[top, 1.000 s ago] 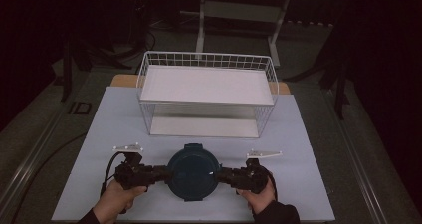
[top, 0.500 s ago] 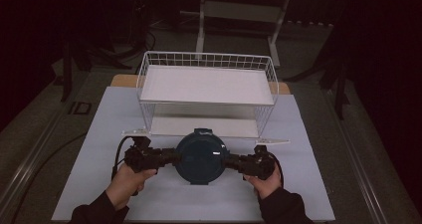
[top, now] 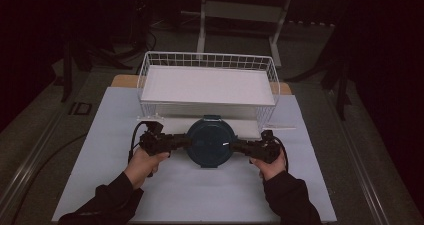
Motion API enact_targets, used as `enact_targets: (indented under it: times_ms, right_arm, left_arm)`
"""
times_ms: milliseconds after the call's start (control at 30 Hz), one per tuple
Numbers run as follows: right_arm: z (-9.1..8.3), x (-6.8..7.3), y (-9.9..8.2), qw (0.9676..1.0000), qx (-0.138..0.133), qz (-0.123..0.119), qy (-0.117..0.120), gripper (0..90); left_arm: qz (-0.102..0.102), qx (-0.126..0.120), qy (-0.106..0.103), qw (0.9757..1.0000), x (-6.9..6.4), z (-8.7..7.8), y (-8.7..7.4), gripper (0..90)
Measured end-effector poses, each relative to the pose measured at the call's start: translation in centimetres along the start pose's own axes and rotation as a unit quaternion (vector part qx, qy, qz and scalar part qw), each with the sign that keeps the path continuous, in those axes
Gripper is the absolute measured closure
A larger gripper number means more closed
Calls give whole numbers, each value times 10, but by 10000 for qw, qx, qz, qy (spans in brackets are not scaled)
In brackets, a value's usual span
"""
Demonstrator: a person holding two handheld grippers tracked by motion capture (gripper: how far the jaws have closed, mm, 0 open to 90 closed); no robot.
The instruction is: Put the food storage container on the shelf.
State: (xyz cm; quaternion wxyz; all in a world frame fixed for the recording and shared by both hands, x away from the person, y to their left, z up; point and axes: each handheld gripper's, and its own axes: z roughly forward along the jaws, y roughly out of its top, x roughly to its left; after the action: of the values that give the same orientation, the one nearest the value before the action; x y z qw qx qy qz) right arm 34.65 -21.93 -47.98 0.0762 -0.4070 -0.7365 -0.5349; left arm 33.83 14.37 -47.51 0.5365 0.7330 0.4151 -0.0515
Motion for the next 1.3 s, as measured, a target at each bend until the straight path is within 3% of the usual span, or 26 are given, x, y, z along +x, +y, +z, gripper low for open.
enact_targets:
  times_ms: [333, 467, 633, 700, 900, 1133, 1200, 1267, 1300]
  right_arm:
    - [9, -19, 12, 9997, -83, -41, -236, 555]
    - [15, -27, 15, 9993, -92, -17, -365, 555]
    - [20, -35, 16, 9990, -108, 95, -434, 553]
    - [22, -37, 16, 9988, -105, 117, -474, 553]
    - [27, -42, 15, 9982, -72, 210, -563, 551]
    - [28, -45, 16, 9980, -125, 322, -533, 546]
    - [29, -46, 15, 9976, -180, 394, -549, 537]
    - [29, -44, 15, 9968, -241, 304, -702, 523]
    - [30, -42, 16, 9962, -251, 277, -784, 521]
  left_arm:
    - [-18, -193, 37, 9998, 19, 18, 2, 567]
    - [-13, -180, 200, 9996, 25, 24, 4, 563]
    - [-228, -228, 244, 9992, 33, 31, 4, 562]
    - [-187, -218, 249, 9993, 37, 33, 4, 561]
    - [-310, -221, 211, 9991, 45, 38, 3, 561]
    - [-320, -207, 124, 9992, 50, 40, 7, 559]
    - [-435, -218, 89, 9988, 51, 41, 8, 554]
    - [-533, -228, 31, 9983, 54, 43, 8, 546]
    - [-488, -260, 41, 9985, 55, 44, 7, 538]
